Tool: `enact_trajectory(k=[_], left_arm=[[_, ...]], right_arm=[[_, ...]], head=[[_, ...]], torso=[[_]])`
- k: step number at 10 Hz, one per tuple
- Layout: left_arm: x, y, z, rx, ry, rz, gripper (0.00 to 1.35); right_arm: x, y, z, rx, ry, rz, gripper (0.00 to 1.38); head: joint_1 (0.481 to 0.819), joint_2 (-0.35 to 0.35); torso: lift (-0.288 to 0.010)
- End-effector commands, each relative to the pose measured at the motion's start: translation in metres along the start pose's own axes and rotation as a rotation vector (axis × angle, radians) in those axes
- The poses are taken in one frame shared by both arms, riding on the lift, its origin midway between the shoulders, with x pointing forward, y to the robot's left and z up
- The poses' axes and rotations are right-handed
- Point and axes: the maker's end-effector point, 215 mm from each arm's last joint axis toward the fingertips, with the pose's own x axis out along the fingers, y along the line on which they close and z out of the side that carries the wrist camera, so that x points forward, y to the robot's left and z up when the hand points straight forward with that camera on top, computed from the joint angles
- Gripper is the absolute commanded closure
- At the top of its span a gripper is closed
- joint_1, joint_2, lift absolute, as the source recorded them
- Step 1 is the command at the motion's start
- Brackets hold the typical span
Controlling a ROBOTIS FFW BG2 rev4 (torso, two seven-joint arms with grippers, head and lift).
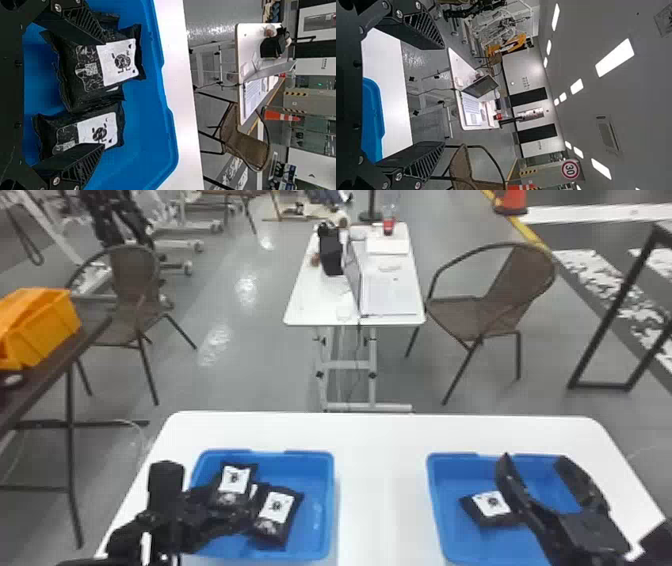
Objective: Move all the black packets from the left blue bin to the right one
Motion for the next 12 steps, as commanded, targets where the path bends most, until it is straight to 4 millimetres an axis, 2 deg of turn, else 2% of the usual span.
enact_trajectory(k=[1,3,5,8,9,10,11,12], left_arm=[[0.001,0.013,-0.004,0.020,0.021,0.046,0.12],[0.012,0.032,-0.012,0.029,0.051,0.074,0.13],[0.026,0.041,-0.011,0.077,0.088,0.086,0.13],[0.047,0.036,-0.013,0.070,0.097,0.044,0.19],[0.050,0.034,-0.015,0.080,0.115,0.032,0.36],[0.051,0.033,-0.018,0.071,0.122,0.030,0.71],[0.050,0.033,-0.025,0.036,0.140,0.030,0.79],[0.049,0.032,-0.030,0.026,0.150,0.026,0.82]], right_arm=[[0.000,0.000,-0.004,0.014,0.008,0.001,0.18],[-0.003,0.000,-0.010,0.032,0.021,0.003,0.18],[0.000,0.002,-0.011,0.042,0.024,0.015,0.19],[0.001,0.004,-0.013,0.058,0.029,0.026,0.19],[0.001,0.004,-0.013,0.062,0.028,0.025,0.20],[0.001,0.003,-0.014,0.072,0.029,0.022,0.20],[0.001,0.003,-0.015,0.075,0.029,0.021,0.20],[0.001,0.004,-0.017,0.084,0.032,0.022,0.20]], head=[[0.695,0.069],[0.695,0.096],[0.695,0.107],[0.695,0.112],[0.695,0.109],[0.695,0.103],[0.695,0.099],[0.695,0.098]], torso=[[0.000],[0.000],[0.000],[0.000],[0.000],[0.000],[0.000],[0.000]])
